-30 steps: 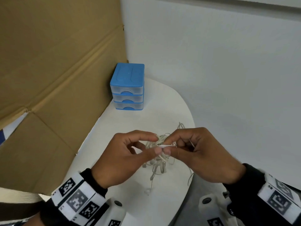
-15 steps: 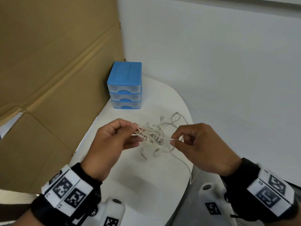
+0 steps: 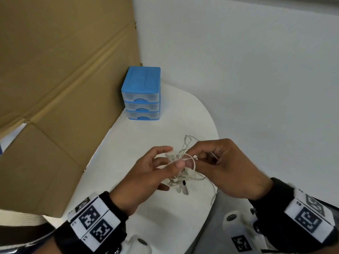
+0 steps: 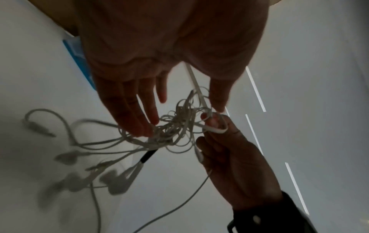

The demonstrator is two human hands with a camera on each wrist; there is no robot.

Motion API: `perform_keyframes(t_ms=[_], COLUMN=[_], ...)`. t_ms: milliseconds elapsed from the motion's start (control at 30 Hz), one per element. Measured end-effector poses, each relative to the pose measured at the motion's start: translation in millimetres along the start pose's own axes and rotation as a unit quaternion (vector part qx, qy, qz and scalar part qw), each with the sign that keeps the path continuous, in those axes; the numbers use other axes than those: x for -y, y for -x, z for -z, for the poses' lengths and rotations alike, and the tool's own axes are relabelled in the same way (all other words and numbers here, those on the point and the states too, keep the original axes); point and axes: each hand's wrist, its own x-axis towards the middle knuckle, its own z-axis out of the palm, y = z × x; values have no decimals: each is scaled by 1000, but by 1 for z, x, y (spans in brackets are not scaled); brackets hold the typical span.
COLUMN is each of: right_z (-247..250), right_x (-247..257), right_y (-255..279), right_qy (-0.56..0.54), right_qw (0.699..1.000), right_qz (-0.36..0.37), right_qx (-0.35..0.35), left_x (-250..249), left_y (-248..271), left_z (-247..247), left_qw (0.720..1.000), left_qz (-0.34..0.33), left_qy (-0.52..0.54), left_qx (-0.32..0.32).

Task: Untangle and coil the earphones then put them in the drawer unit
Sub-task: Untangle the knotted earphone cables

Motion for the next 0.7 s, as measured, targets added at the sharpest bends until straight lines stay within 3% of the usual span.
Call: perform_keyframes(t_ms=[100,233,400,567,700], right_z=[0,15,48,66,67], right_x=[3,4,-2,2,1], right_y=[1,-3,-9,-8,-9], right_qy=[-8,2,161,202,163], right_qw=[1000,998,973,950,962], right_qz=[7,4,-3,14,0], right_qx=[-7,-61,-166,-236,-218], left_x=[7,14,19,16,16], left_y=[-1,-7,-20,-25,-25], left_z=[1,11,33,44,43], left_qw=[998,993,990,980,975], left_qz=[-51,-100,-111,-148,-167], left_qy=[-40,-57,-60,-103,-105], left_qx=[28,-5,-55,-87,-104])
